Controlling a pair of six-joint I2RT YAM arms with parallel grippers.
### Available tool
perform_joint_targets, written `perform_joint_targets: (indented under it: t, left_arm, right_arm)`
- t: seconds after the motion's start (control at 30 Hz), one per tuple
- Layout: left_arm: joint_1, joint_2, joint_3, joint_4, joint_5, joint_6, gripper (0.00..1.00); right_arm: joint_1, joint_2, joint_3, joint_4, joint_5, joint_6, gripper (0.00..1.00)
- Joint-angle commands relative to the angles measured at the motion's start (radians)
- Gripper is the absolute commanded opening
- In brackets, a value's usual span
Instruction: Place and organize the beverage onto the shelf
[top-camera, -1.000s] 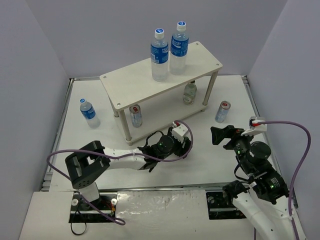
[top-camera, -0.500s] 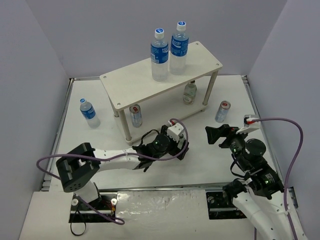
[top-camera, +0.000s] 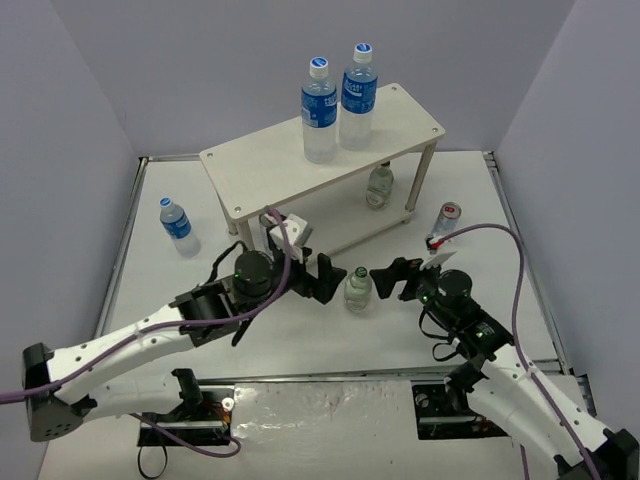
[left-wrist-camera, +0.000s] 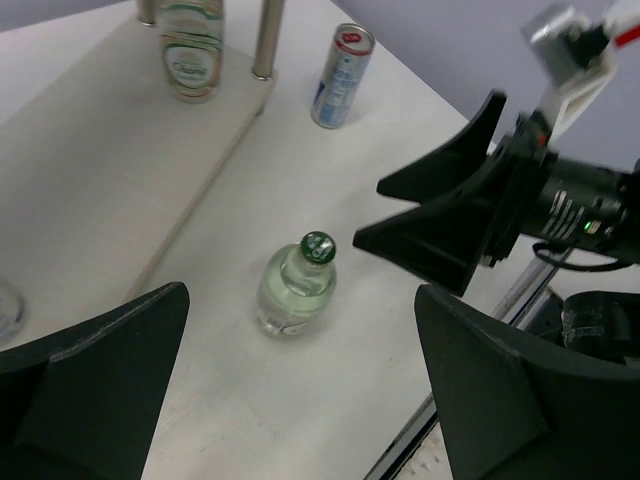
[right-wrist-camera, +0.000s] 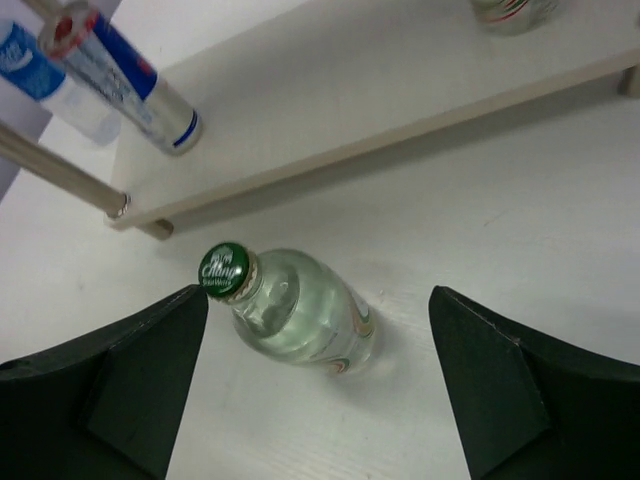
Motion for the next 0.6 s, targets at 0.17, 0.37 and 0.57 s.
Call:
perform_joint_targets:
  t: [0.17, 0.37, 0.57]
  left_arm:
    - [0.069, -0.262, -0.039, -0.260, -0.124, -0.050, 0.94]
    - [0.105, -0.318, -0.073, -0.295, -0.108, -0.048, 0.94]
    - [0.112, -0.348, -0.094, -0.306, -0.101, -0.041, 0.94]
  right_arm:
    - [0.368, 0.156, -0.050, 0.289, 0.328, -0.086, 0.89]
    - [0.423, 0.263, -0.075, 0.404, 0.468, -0.123, 0.88]
    - [0.426, 0.451, -0.108, 0.575, 0.473, -0.141, 0.85]
